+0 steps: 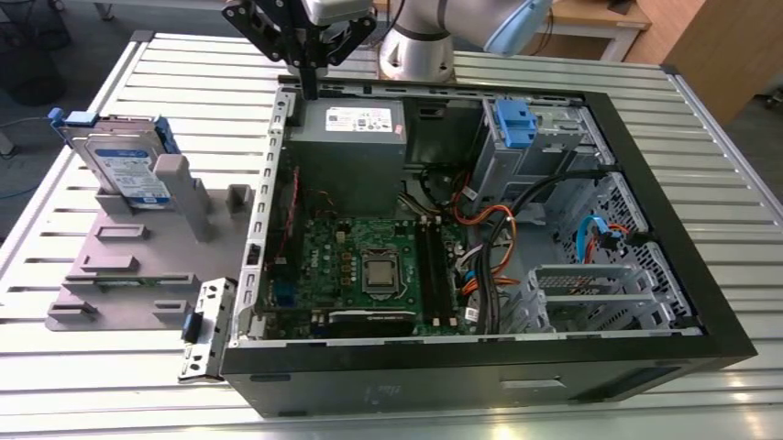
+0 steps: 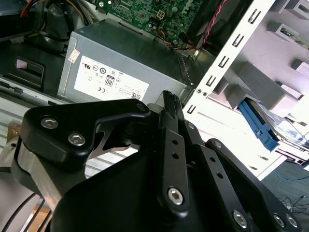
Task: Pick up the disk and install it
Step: 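Reach for the disk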
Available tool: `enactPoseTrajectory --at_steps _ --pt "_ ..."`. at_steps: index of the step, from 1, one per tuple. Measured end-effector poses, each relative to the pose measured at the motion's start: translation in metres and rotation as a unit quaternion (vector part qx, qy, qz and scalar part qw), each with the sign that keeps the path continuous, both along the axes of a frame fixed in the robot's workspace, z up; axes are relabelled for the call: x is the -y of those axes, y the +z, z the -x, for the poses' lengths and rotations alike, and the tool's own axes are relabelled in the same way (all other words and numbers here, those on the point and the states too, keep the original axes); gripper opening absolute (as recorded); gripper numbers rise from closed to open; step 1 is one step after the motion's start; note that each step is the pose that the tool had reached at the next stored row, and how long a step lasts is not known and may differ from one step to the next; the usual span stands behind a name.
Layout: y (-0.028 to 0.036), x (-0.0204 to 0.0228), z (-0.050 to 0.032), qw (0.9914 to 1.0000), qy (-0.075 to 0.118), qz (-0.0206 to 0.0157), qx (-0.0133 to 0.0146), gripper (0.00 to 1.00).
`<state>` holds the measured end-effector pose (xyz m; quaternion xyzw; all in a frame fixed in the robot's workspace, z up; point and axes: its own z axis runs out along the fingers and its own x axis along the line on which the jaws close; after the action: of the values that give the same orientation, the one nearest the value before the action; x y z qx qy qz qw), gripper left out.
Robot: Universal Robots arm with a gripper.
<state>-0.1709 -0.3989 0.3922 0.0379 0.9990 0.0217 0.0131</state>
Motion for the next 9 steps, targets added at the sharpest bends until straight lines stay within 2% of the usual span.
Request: enactPoseTrajectory --at_steps 9 --pt "0.0 0.0 0.003 1.0 0.0 0.0 0.0 0.11"
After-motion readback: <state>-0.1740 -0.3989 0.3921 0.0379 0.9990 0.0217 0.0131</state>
